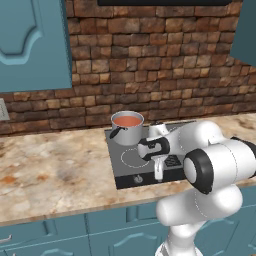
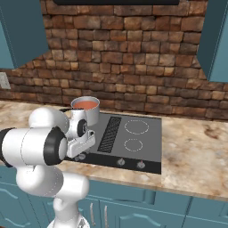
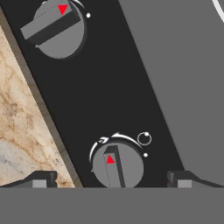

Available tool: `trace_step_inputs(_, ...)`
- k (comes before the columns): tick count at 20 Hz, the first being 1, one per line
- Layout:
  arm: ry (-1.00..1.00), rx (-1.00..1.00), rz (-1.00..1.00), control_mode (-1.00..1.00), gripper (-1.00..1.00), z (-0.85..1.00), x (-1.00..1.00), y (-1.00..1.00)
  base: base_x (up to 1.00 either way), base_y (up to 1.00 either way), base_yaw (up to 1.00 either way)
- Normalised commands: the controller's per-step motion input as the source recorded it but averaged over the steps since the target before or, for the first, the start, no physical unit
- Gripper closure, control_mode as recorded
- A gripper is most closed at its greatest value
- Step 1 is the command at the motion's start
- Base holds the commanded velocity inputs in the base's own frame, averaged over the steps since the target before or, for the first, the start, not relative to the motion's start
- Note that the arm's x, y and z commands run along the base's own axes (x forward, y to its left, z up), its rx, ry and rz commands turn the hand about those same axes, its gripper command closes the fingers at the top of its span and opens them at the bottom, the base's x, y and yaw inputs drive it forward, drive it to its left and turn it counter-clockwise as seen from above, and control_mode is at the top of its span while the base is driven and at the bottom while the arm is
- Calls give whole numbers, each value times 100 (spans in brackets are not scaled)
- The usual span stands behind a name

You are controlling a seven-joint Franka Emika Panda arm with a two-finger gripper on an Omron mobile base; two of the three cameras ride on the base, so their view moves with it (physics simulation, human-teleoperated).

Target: Wait until the marinara sauce is simmered to a deep red color and then turn off the stove.

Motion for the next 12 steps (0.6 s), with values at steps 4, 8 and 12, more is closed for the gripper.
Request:
trace_step_inputs(4, 0, 0, 0, -100, -100, 0, 0, 0, 0, 0, 0)
trace_step_inputs(8, 0, 0, 0, -100, -100, 0, 0, 0, 0, 0, 0)
trace_step_inputs(12, 0, 0, 0, -100, -100, 0, 0, 0, 0, 0, 0)
